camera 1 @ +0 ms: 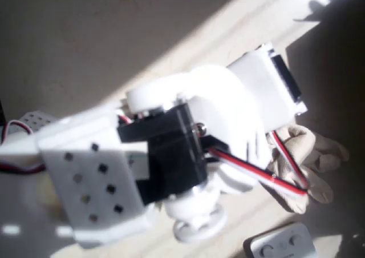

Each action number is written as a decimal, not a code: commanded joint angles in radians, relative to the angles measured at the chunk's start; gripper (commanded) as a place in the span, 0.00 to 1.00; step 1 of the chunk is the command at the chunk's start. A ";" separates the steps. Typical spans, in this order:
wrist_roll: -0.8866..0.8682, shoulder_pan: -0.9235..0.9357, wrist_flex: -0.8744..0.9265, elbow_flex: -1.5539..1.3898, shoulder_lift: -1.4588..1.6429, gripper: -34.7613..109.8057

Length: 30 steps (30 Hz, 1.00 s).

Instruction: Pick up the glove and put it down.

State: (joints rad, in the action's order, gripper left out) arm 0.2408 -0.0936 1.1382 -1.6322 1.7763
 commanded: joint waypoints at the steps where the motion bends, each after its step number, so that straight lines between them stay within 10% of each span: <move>1: -0.005 0.020 -0.011 -0.137 0.183 0.24; 30: -0.005 0.080 -0.015 -0.927 1.002 0.24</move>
State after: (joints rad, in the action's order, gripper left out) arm 0.2408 -0.0307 1.1213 -2.5464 2.7535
